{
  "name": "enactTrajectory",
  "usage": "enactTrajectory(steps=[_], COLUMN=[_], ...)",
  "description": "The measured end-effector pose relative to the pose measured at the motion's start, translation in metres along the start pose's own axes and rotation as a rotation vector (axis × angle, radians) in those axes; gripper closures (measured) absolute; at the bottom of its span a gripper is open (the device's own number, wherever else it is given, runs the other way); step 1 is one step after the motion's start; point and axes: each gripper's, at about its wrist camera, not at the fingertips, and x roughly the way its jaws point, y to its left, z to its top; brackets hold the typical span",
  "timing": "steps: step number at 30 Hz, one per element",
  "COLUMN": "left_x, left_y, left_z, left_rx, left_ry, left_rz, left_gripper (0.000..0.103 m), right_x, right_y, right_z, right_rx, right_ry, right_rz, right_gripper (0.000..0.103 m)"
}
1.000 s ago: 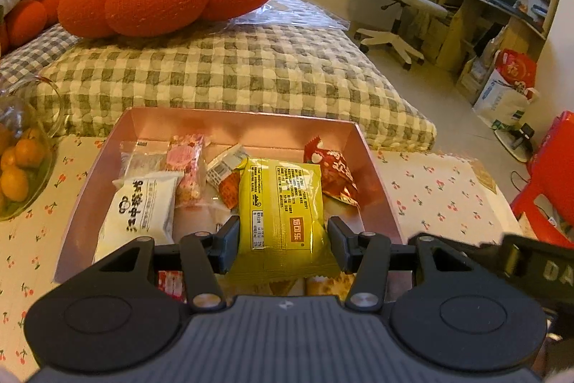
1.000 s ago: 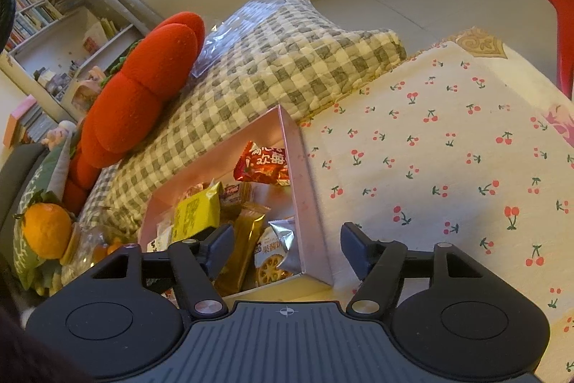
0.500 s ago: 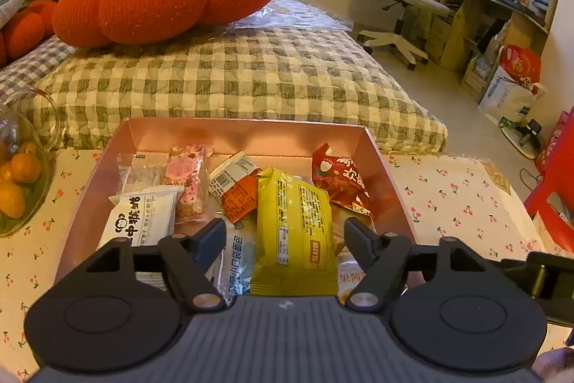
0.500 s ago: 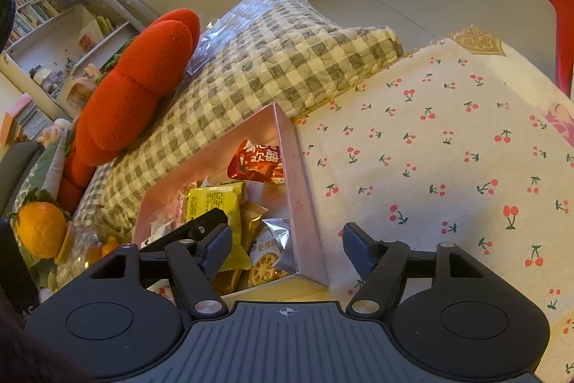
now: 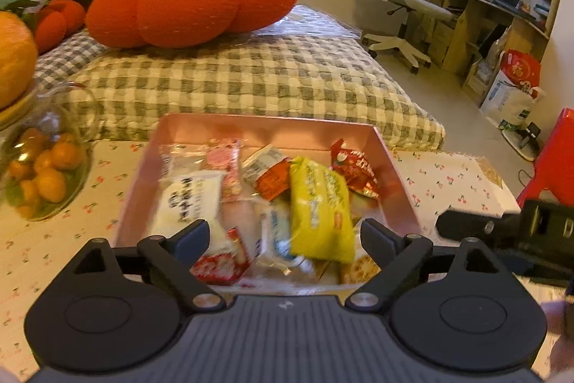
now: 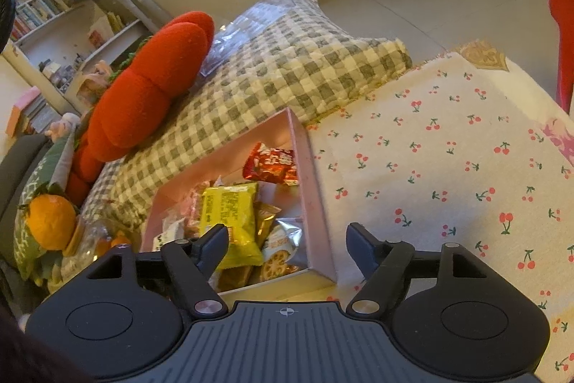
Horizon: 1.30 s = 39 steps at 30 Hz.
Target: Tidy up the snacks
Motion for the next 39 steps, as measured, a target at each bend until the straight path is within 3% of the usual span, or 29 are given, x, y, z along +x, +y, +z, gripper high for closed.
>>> enactTrajectory(steps=[7,15,24,30,39], left_x=[-0.027,-0.053,-0.087,-0.109,-0.123], left_y=[0.019,0.029,0.035,0.033,0.033], left_z=[-0.018,-0.039,-0.055,-0.061,-0.062], left_rx=[-0.029,-0.024,-0.038,0.009,-0.015], left_ry=[0.031,0.073,0.067,0.032,0.027], left_rz=[0.013,0.082,0.152,0.206,0.236], left_gripper=[0.007,0.002,0.001,0.000,0.000], right_x=[-0.018,-0.044,-0.061,-0.071,-0.086], right_y=[0.019,0.035,0.060,0.079,0.102], right_z=[-0.013,-0.035,-0.066,-0.085,-0.104], right_rx=[-0.101,-0.189,-0.336,-0.423,-0.535], right_ry=[0.008,0.029,0.039,0.009,-0.045], right_rz=[-0.025,-0.064,-0.143,-0.192,-0.232], right_gripper=[0.023,0.020,0.018,0.018,0.012])
